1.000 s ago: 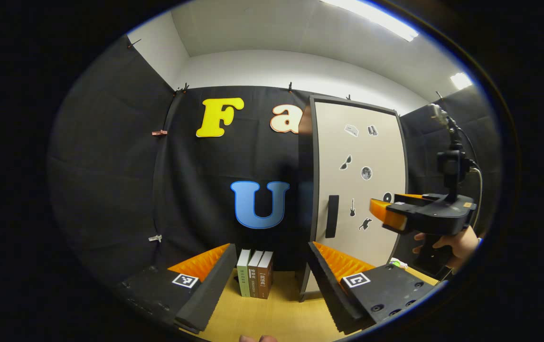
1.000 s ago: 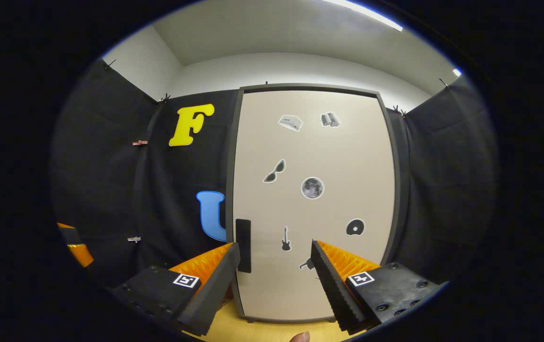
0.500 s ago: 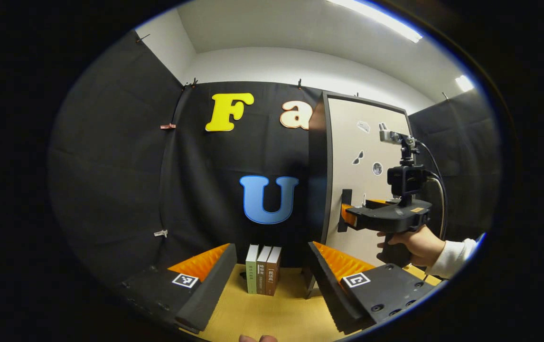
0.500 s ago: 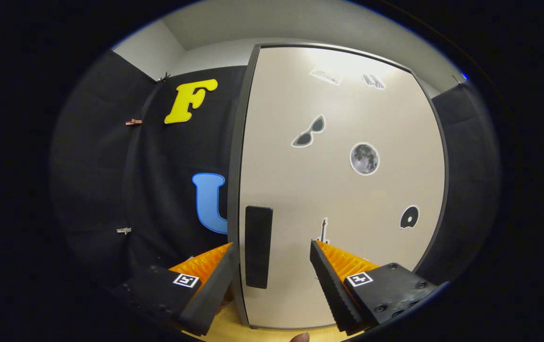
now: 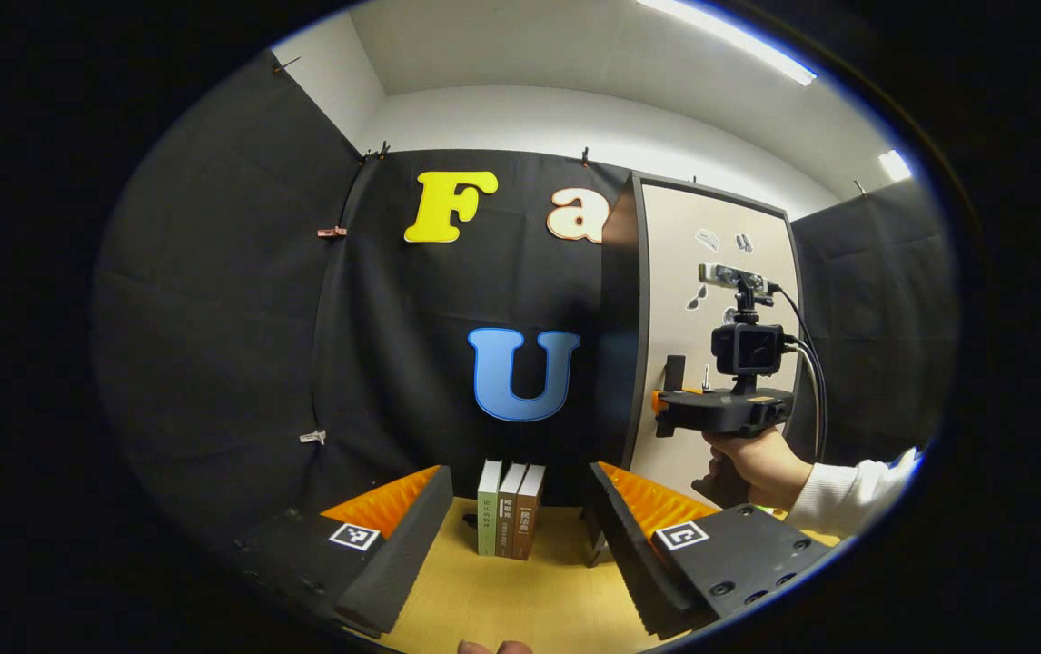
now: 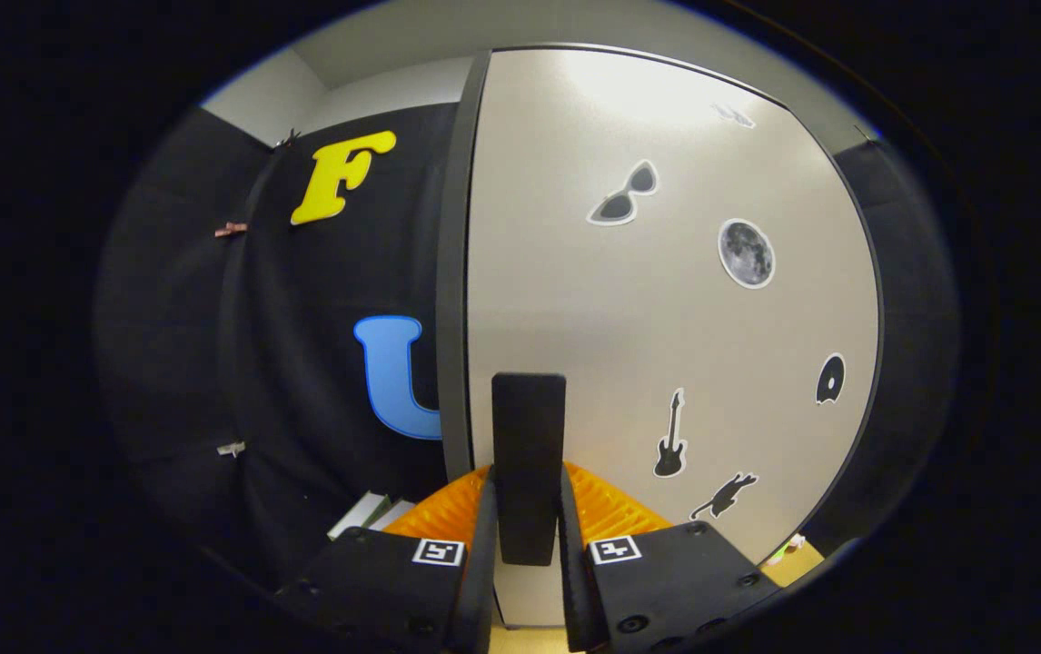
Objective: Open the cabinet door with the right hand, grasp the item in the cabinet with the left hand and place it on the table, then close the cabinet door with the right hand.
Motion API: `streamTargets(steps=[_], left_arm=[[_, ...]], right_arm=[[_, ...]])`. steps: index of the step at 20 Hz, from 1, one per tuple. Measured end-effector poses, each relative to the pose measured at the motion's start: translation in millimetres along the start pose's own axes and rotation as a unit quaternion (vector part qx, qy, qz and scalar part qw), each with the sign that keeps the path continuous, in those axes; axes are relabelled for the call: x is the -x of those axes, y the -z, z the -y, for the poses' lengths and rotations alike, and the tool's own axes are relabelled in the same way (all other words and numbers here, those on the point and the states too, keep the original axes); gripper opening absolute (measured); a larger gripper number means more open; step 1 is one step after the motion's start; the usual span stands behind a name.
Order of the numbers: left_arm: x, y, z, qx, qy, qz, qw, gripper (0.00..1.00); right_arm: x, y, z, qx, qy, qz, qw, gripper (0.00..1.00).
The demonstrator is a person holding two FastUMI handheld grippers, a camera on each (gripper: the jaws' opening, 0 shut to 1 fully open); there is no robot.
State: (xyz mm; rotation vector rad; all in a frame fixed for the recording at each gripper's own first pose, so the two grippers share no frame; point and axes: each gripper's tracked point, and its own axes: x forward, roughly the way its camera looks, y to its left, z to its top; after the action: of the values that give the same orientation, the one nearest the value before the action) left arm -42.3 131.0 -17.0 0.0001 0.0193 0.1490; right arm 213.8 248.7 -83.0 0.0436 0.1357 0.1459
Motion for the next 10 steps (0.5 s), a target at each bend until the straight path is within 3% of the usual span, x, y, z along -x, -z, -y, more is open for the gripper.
streamTargets(steps=[3,10], left_arm=[[9.1,-0.2,2.8,0.005,-0.001,-0.001,1.0,0.95],[34.4,-16.0,10.6,-0.012,-0.007,0.019,1.0,0.94]], right_arm=[[4.5,-1.6,1.5,-0.004,-0.014,-0.004,1.0,0.21],[47.5,-3.3,-0.3,-0.008,-0.059,-0.025,0.998,0.21]])
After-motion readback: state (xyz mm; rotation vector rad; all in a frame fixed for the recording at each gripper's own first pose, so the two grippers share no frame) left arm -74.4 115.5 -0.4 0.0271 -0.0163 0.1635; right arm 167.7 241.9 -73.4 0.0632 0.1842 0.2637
